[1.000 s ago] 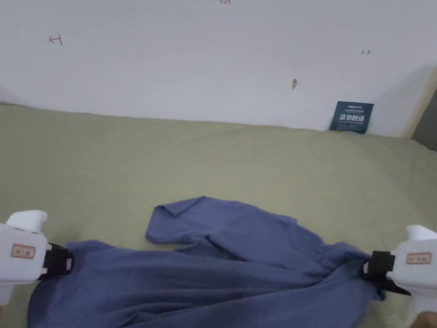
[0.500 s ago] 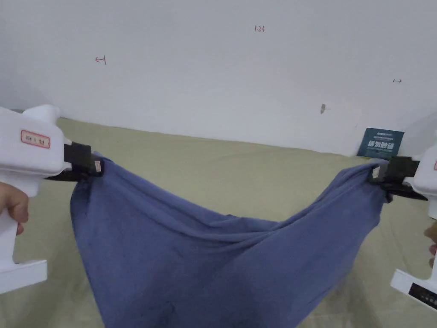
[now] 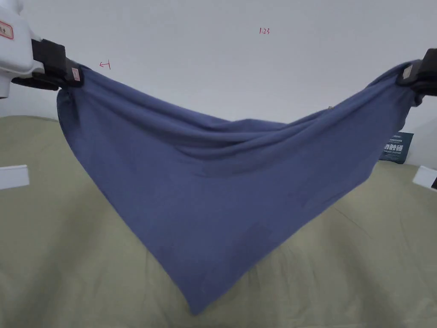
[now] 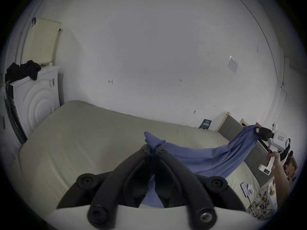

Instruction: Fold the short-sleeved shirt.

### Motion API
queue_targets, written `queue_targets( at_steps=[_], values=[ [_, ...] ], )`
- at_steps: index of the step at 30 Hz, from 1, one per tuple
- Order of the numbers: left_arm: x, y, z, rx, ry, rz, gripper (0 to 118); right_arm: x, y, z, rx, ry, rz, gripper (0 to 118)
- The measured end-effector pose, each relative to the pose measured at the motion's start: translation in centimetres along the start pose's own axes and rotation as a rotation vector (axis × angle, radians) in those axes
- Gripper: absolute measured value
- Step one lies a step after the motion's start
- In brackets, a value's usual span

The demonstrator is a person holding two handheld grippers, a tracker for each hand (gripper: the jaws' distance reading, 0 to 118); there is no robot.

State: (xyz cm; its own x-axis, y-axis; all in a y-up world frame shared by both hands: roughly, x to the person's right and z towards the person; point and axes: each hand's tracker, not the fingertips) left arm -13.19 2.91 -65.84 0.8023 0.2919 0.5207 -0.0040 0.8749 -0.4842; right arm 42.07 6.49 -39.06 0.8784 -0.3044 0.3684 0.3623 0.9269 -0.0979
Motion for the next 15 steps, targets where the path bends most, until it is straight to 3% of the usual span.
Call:
queue_targets(
  at_steps=[15],
  values=[
    [-3.2, -0.3, -1.6, 0.024, -0.057, 0.049, 3, 2.8, 0.3, -0.9, 0.023, 0.005, -0.039, 7]
  ],
)
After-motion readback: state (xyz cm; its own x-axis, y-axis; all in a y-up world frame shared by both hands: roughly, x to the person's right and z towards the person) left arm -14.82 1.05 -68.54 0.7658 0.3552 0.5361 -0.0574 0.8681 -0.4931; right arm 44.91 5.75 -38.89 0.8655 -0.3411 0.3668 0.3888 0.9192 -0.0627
